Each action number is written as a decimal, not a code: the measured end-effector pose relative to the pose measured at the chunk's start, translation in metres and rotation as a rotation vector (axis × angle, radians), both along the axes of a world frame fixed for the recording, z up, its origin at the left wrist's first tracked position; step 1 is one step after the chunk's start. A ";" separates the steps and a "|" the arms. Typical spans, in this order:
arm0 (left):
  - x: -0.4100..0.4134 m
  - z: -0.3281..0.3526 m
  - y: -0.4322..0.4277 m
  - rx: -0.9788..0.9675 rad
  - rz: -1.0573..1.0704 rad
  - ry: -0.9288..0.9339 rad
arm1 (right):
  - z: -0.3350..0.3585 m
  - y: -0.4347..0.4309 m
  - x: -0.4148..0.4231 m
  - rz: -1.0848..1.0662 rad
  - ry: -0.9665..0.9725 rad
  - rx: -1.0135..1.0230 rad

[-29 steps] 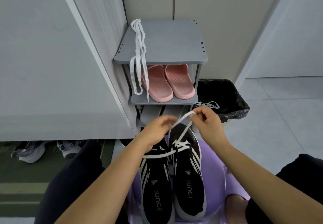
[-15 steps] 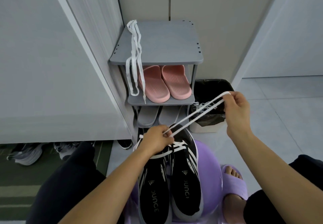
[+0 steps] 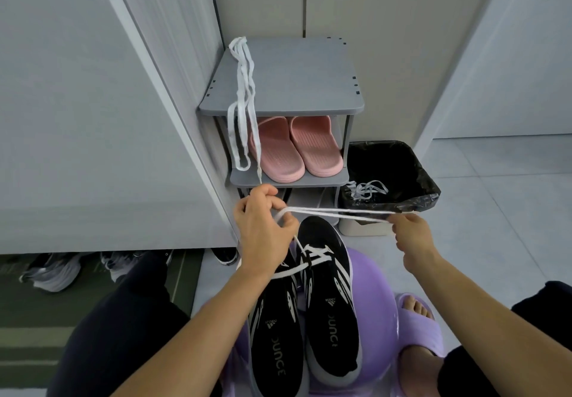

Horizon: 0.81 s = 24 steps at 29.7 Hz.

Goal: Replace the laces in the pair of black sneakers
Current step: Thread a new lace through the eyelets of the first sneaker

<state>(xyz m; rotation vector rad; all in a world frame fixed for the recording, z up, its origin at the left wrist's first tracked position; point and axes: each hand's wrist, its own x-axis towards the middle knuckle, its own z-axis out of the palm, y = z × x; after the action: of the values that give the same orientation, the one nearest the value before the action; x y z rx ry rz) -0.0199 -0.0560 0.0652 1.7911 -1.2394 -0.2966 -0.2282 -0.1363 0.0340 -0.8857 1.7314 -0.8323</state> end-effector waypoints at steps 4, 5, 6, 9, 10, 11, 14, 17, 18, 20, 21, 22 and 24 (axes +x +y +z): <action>0.017 -0.008 -0.003 0.298 0.027 -0.279 | -0.006 0.016 0.014 0.224 0.004 0.078; 0.019 -0.008 -0.002 0.348 0.017 -0.373 | -0.003 0.021 0.021 0.280 -0.079 0.073; 0.018 -0.008 -0.001 0.356 -0.025 -0.445 | 0.002 0.025 0.028 0.318 -0.196 0.076; 0.009 -0.004 0.001 0.267 -0.260 -0.296 | 0.020 0.031 0.043 0.362 -0.538 0.100; 0.003 -0.002 0.003 0.253 -0.348 -0.226 | 0.025 0.031 0.046 0.371 -0.613 0.102; -0.001 -0.002 0.004 0.208 -0.438 -0.231 | 0.030 0.032 0.049 0.382 -0.673 0.103; -0.010 -0.004 0.002 0.098 -0.565 -0.406 | 0.039 0.038 0.056 0.402 -0.767 0.106; -0.004 -0.007 -0.001 0.101 -0.520 -0.391 | 0.041 0.041 0.058 0.342 -0.773 0.092; 0.000 -0.009 -0.002 0.089 -0.479 -0.399 | 0.041 0.040 0.057 0.297 -0.770 0.082; 0.006 -0.007 -0.002 0.128 -0.406 -0.308 | 0.041 0.036 0.054 0.219 -0.744 0.049; 0.007 -0.004 -0.002 0.183 -0.407 -0.182 | 0.041 0.035 0.053 0.207 -0.720 0.034; 0.006 0.000 -0.001 0.253 -0.446 0.007 | 0.039 0.035 0.052 0.221 -0.692 0.028; 0.000 0.006 0.001 0.341 -0.527 0.365 | 0.041 0.040 0.056 0.325 -0.656 0.026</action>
<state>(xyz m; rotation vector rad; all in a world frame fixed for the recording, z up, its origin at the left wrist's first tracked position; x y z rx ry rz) -0.0203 -0.0549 0.0714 1.5541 -1.4305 -1.1397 -0.1722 -0.0961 0.0745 -0.7395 0.9955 -0.7659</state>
